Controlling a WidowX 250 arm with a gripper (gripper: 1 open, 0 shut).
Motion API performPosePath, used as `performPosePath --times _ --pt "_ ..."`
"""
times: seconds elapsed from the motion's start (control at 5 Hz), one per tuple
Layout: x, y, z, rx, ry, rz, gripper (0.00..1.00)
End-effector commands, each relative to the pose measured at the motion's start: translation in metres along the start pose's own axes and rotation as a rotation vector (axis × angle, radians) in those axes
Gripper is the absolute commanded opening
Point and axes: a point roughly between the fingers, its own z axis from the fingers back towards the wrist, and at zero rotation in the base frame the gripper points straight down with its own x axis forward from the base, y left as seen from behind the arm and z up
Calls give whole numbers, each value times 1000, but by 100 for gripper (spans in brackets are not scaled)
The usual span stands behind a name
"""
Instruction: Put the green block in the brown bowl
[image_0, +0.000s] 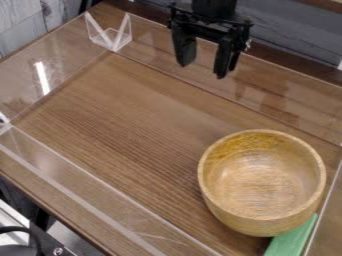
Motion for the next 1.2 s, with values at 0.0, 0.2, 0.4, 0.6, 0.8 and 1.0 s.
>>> performPosePath --times 0.0,0.2,0.4,0.6,0.8,1.0 --pt "-7 -16 16 5 -43 -42 100" --pt "-16 -38 8 -1 -13 -110 100" --pt "-29 -72 3 6 -12 -181 100" --pt "-30 -99 -1 22 -25 -351 100" --pt "-28 -102 -1 41 -29 -475 100" --pt "-26 -97 0 41 -38 -487 100"
